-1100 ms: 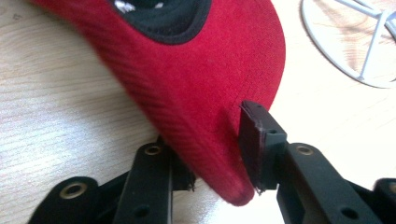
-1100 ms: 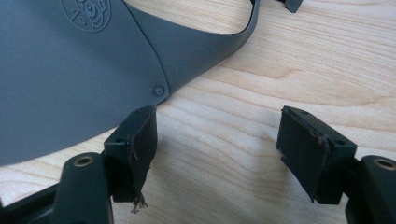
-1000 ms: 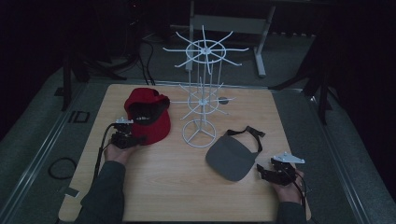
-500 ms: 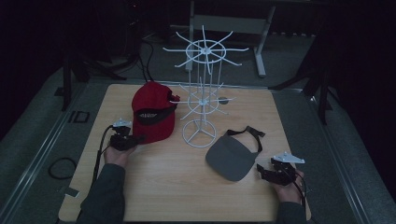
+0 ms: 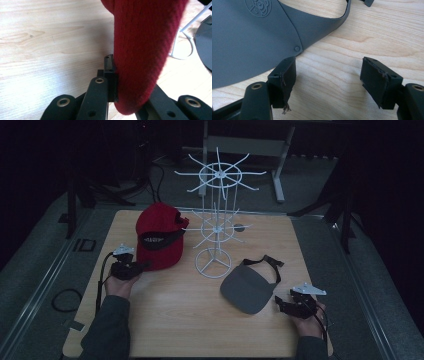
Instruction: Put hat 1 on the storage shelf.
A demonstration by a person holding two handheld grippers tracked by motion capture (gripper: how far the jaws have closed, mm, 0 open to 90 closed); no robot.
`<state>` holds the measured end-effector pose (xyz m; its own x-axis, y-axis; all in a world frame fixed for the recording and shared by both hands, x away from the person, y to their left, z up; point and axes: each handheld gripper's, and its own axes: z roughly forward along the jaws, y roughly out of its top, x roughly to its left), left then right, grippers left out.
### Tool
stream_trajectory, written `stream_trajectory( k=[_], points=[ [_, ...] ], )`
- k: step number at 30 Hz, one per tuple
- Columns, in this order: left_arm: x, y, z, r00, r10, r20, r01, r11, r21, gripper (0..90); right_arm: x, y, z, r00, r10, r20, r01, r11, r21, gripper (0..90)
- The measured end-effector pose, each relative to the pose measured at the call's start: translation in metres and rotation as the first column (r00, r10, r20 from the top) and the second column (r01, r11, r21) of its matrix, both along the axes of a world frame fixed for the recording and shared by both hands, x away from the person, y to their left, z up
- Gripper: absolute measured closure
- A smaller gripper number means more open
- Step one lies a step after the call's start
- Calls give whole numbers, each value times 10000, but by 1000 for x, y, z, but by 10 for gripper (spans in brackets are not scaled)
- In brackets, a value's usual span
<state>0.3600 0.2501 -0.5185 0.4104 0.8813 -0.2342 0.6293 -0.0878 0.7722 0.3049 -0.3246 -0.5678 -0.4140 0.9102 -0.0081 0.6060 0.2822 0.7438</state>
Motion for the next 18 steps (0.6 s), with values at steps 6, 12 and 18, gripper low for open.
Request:
stream_trajectory(
  k=[6, 12, 18],
  points=[
    [-3, 2, 10, 9998, 86, 189, -86, 10000, -4, 861, 0, 0, 0, 10000, 3, 3, -3, 10000, -3, 289],
    [-6, 4, 21, 9988, 157, 455, -153, 9998, -85, 861, 0, 0, 0, 10000, 6, 2, -6, 10000, -6, 289],
    [-9, 6, 30, 9977, 187, 654, -179, 9998, -121, 861, 0, 0, 0, 10000, 2, 2, -2, 10000, -2, 289]
  ],
)
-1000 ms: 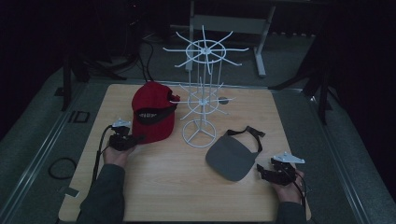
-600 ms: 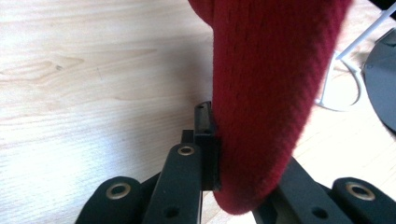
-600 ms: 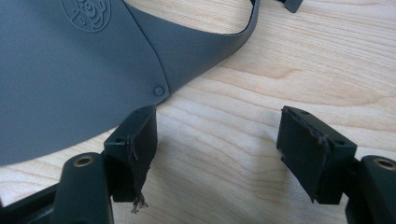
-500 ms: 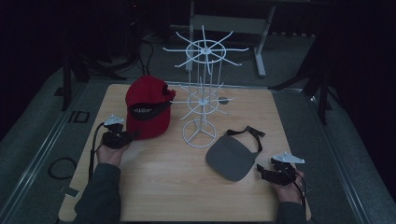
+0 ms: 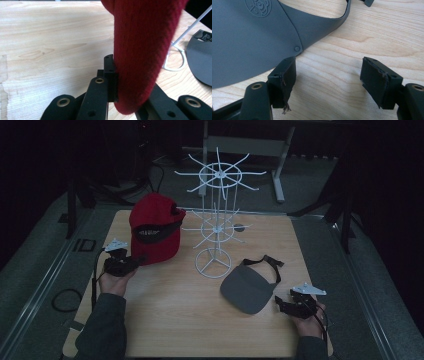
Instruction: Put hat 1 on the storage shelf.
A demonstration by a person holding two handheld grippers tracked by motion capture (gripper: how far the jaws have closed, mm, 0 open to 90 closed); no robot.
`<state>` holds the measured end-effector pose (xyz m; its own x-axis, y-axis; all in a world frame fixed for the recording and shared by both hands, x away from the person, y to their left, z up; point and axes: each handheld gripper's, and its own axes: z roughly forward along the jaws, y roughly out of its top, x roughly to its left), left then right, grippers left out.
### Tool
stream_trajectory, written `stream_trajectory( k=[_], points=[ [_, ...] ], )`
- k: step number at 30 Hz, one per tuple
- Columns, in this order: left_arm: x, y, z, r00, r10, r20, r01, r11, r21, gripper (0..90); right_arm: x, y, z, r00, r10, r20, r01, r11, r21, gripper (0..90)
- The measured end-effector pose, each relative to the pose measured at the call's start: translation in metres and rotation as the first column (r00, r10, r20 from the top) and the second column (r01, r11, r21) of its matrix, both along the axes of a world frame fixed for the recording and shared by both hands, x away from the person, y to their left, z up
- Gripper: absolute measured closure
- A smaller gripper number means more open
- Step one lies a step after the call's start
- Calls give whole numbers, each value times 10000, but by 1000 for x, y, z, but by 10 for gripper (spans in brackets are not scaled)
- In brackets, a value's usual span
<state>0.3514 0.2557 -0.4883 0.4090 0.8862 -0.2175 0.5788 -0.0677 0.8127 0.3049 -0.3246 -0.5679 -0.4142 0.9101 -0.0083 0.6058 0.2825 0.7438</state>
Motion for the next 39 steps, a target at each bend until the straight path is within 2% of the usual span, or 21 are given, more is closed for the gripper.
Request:
stream_trajectory(
  k=[13, 39],
  points=[
    [-3, 2, 22, 9986, 126, 512, -123, 9999, -65, 861, 0, 0, 0, 10000, 1, -1, -1, 10000, 0, 289],
    [-2, 2, 46, 9945, 145, 1036, -138, 9999, -65, 861, 0, 0, 0, 10000, -4, -4, 4, 10000, 6, 289]
  ],
)
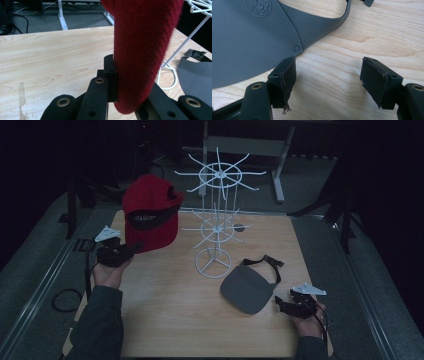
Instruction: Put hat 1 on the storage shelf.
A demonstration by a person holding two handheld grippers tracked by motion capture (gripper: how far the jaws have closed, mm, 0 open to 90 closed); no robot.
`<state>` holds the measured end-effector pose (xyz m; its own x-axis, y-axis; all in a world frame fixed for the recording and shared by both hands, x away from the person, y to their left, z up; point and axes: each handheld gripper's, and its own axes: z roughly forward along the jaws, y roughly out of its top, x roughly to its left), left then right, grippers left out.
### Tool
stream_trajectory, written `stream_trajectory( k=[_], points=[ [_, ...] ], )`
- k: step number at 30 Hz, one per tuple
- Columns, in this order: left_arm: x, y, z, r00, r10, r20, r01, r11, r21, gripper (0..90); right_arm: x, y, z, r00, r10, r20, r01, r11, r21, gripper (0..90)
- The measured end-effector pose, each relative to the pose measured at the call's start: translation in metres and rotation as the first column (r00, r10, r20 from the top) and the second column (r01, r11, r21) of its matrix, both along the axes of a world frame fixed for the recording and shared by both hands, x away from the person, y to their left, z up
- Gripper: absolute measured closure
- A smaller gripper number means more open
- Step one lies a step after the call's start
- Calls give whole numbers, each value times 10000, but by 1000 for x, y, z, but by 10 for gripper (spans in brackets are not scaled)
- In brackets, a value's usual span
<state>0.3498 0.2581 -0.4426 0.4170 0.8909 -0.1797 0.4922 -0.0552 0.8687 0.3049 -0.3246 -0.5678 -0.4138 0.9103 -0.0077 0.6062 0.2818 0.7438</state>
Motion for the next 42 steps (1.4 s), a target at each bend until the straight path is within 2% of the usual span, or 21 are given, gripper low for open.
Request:
stream_trajectory(
  k=[16, 42],
  points=[
    [0, 3, 12, 9994, 32, 347, -30, 10000, -85, 861, 0, 0, 0, 10000, 1, 10, -1, 10000, -11, 289],
    [-1, 3, 29, 9975, 92, 702, -71, 9995, -304, 861, 0, 0, 0, 10000, -5, 2, 5, 10000, -2, 289]
  ],
)
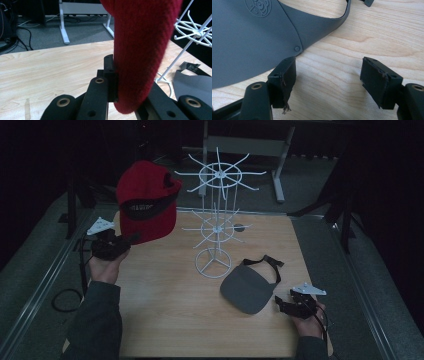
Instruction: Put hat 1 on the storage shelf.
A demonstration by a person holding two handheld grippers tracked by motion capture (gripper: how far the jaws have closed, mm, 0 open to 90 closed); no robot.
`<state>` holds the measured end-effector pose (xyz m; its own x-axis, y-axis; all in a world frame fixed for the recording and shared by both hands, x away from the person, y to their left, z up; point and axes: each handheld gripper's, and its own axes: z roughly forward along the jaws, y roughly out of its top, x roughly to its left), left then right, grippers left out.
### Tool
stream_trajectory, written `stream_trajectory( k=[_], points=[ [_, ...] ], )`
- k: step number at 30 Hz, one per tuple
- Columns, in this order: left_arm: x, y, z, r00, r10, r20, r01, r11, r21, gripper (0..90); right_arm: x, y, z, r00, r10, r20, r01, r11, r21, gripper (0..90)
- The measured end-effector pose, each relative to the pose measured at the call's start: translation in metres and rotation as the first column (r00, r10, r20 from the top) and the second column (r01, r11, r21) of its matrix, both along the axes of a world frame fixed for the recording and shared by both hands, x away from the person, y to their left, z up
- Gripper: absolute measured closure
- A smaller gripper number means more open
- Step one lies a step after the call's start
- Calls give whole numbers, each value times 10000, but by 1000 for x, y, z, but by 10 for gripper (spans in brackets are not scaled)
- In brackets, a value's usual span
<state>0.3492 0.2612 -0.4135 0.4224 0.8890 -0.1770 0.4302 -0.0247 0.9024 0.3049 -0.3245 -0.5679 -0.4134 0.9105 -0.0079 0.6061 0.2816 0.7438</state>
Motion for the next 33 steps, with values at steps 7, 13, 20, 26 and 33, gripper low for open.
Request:
stream_trajectory(
  k=[7, 13, 20, 26, 33],
  points=[
    [4, -3, 11, 9999, -79, 148, 78, 10000, 39, 860, 0, 0, 0, 10000, 3, 1, -3, 10000, -2, 289],
    [6, -6, 19, 9995, -128, 286, 127, 9999, 27, 860, 0, 0, 0, 10000, 9, 6, -9, 10000, -10, 289],
    [8, -7, 26, 9992, -100, 379, 97, 9999, 76, 860, 0, 0, 0, 10000, 5, -3, -5, 10000, -3, 289],
    [11, -7, 30, 9990, -59, 445, 56, 10000, 53, 860, 0, 0, 0, 10000, 2, -3, -2, 10000, -1, 289],
    [14, -9, 37, 9983, -108, 573, 104, 9999, 75, 861, 0, 0, 0, 10000, 1, 1, -1, 10000, 3, 289]
  ],
)
